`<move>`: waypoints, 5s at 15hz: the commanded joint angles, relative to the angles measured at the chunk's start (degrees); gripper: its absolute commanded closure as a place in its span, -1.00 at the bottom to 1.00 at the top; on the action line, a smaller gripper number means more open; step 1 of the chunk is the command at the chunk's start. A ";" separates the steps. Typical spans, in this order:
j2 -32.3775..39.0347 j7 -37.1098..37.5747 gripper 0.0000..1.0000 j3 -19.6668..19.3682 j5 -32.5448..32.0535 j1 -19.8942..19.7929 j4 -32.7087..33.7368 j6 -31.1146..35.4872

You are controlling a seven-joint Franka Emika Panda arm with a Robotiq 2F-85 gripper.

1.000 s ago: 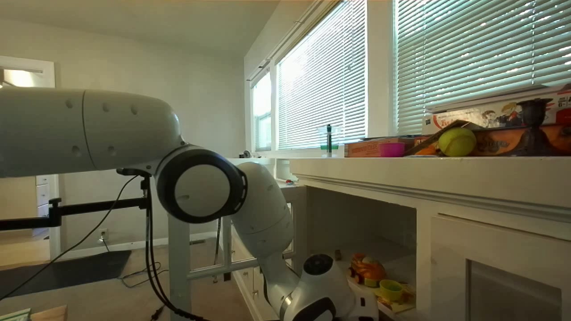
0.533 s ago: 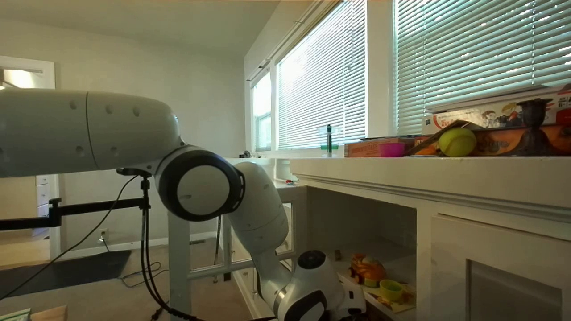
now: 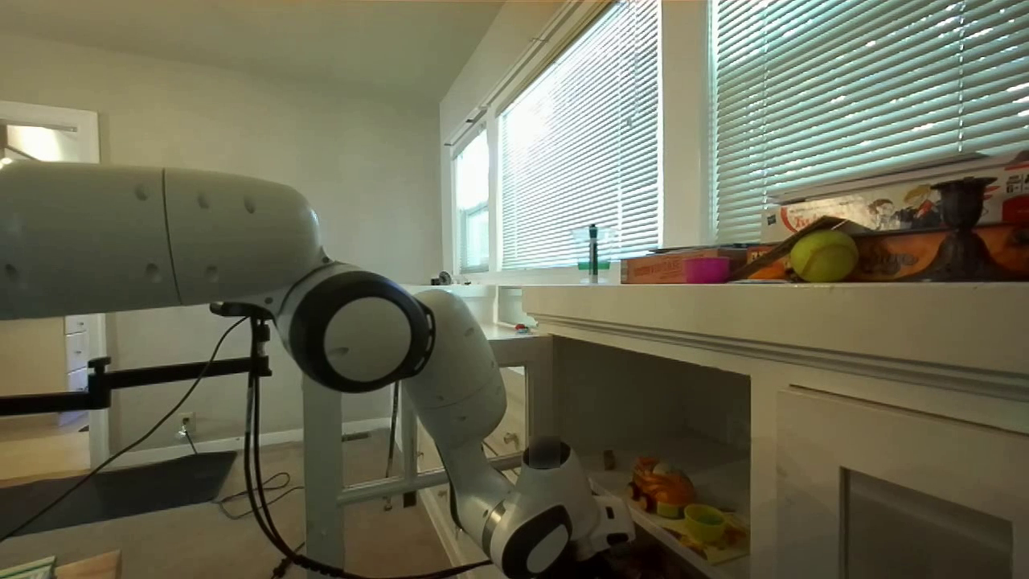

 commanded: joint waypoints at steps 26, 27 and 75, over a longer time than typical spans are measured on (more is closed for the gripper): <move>0.81 -1.22 1.00 -1.51 -1.65 2.29 3.20 2.63; 0.81 -1.17 1.00 -1.58 -1.61 2.33 3.20 2.62; 0.20 -0.86 -0.38 -1.77 -2.06 2.57 0.89 5.54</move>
